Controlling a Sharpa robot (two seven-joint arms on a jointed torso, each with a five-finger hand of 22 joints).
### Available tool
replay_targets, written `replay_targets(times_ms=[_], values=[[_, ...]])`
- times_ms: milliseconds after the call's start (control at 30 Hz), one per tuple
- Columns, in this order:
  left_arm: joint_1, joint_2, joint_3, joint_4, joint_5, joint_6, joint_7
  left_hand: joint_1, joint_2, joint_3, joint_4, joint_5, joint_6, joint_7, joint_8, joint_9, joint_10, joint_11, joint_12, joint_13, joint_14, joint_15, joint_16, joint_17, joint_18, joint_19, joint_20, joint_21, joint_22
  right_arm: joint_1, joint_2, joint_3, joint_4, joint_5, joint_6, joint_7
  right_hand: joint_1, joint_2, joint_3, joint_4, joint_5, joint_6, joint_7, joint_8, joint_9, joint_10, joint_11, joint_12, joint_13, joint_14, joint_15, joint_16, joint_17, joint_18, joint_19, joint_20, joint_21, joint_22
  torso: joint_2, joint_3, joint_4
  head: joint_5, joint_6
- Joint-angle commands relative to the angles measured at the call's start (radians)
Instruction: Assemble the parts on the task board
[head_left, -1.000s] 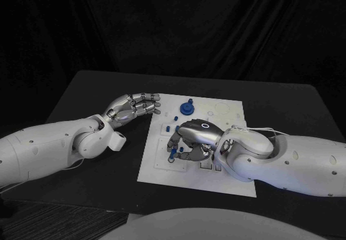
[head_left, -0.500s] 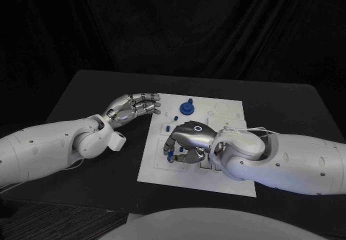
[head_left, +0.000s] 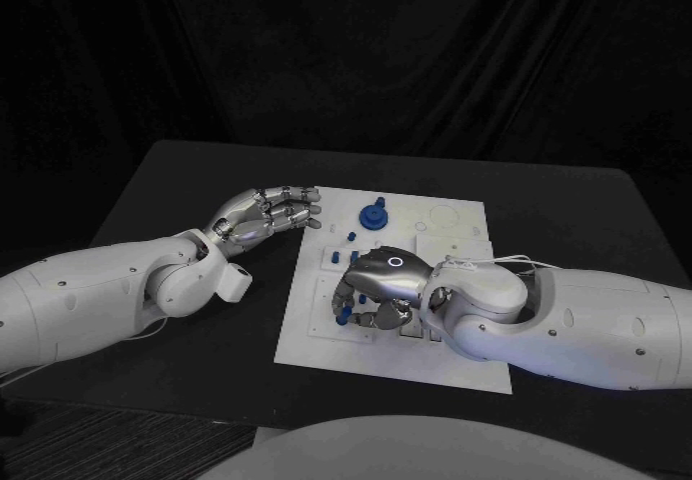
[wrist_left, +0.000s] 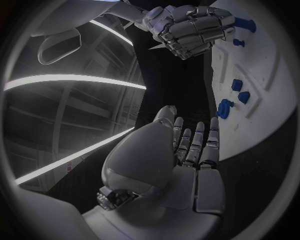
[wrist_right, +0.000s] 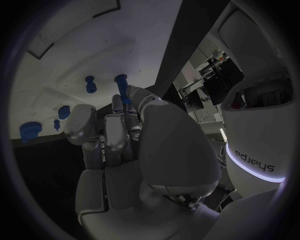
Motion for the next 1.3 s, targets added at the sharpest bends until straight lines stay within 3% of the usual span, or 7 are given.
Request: replay_targets(times_ms=[33,433,567,767,867,1167,1300], values=[[-0.002,0.003,0.001,0.002,0.006,0.011,0.014,0.005,0.003,-0.002,-0.005,0.004,0.004,0.009,-0.007,-0.001,-0.001,0.006,0.001,-0.001,0.002,0.006,0.003,-0.001,-0.013,0.006,-0.001,0.004,-0.001,-0.007,-0.001,0.000,-0.001,-0.041,0.019,-0.020,0.008,-0.001,0.002,-0.003,-0.001,-0.002,0.005,-0.006,-0.002,0.042,-0.034,-0.004,0.000,0.003,0.001,0.000,0.000,0.003,0.004,-0.003,-0.006,0.134,0.000,0.0002,-0.0004,0.000,0.000],[-0.002,0.003,0.001,0.001,0.006,0.014,0.012,0.005,0.003,-0.002,-0.005,0.004,0.004,0.009,-0.007,-0.001,-0.001,0.006,0.001,-0.001,0.002,0.006,0.003,-0.001,-0.013,0.006,-0.001,0.004,-0.001,-0.018,0.001,0.000,-0.003,-0.051,0.011,-0.009,-0.008,-0.005,0.001,0.000,-0.026,-0.019,0.011,-0.023,-0.010,0.036,-0.028,-0.017,-0.006,-0.001,0.007,-0.003,-0.003,0.003,0.001,0.001,-0.009,0.133,0.000,0.0000,-0.0003,0.002,0.000],[-0.003,0.003,0.001,0.000,0.006,0.014,0.011,0.005,0.003,-0.002,-0.005,0.004,0.004,0.009,-0.007,-0.001,-0.001,0.006,0.001,-0.001,0.002,0.006,0.003,-0.001,-0.013,0.006,-0.001,0.004,-0.001,-0.019,0.000,0.000,-0.004,-0.051,0.003,-0.001,-0.058,-0.028,-0.009,0.029,-0.103,-0.183,0.046,-0.072,-0.066,-0.025,0.002,-0.071,-0.032,-0.007,0.033,-0.006,-0.009,0.003,-0.006,0.019,-0.024,0.129,0.000,0.0003,-0.0002,0.003,0.000],[-0.003,0.004,0.001,-0.003,0.006,0.015,0.010,0.004,0.003,0.000,-0.006,0.005,0.005,0.009,-0.008,-0.001,-0.001,0.006,0.001,-0.001,0.002,0.006,0.004,-0.001,-0.014,0.006,-0.001,0.004,-0.001,-0.020,-0.008,0.000,-0.002,-0.052,-0.031,0.006,-0.050,-0.014,-0.177,0.069,-0.119,-0.486,-0.031,-0.074,-0.189,-0.171,0.041,-0.137,-0.073,-0.027,0.063,-0.015,-0.029,0.011,-0.024,0.051,-0.069,0.120,0.000,0.0002,-0.0003,0.001,0.000],[-0.003,0.005,0.001,-0.004,0.006,0.016,0.009,0.003,0.003,0.000,-0.007,0.005,0.005,0.010,-0.009,-0.002,-0.001,0.006,0.001,-0.001,0.002,0.006,0.004,-0.001,-0.014,0.006,-0.001,0.004,-0.001,-0.020,-0.023,0.000,0.007,-0.041,-0.063,0.007,0.002,-0.027,-0.262,0.141,-0.127,-0.656,-0.076,-0.086,-0.256,-0.274,0.056,-0.163,-0.099,-0.071,0.069,-0.070,-0.104,0.027,-0.065,0.061,-0.168,0.096,0.000,0.0001,-0.0001,-0.003,0.000],[-0.004,-0.001,0.001,-0.003,0.006,0.013,0.009,0.002,0.003,0.001,-0.007,0.005,0.005,0.010,-0.009,-0.002,-0.001,0.007,0.001,-0.001,0.002,0.006,0.003,-0.001,-0.015,0.006,-0.002,0.004,-0.002,0.039,-0.176,0.000,0.106,0.142,-0.174,-0.002,0.025,-0.044,-0.287,0.192,-0.143,-0.638,-0.073,-0.082,-0.268,-0.326,0.063,-0.157,-0.117,-0.073,0.069,-0.069,-0.108,0.030,-0.068,0.061,-0.187,0.092,0.000,0.0005,-0.0003,-0.014,0.000],[-0.004,-0.003,0.001,-0.003,0.006,0.010,0.008,0.002,0.003,0.001,-0.007,0.005,0.005,0.010,-0.009,-0.002,-0.001,0.007,0.001,-0.001,0.002,0.006,0.003,-0.001,-0.015,0.006,-0.002,0.004,-0.002,0.097,-0.268,0.000,0.147,0.283,-0.209,-0.009,0.015,-0.020,-0.275,0.188,-0.141,-0.491,-0.002,-0.055,-0.250,-0.245,0.050,-0.065,-0.092,-0.075,0.074,-0.066,-0.110,0.030,-0.067,0.064,-0.195,0.092,0.000,0.0003,0.0002,-0.026,0.000]])
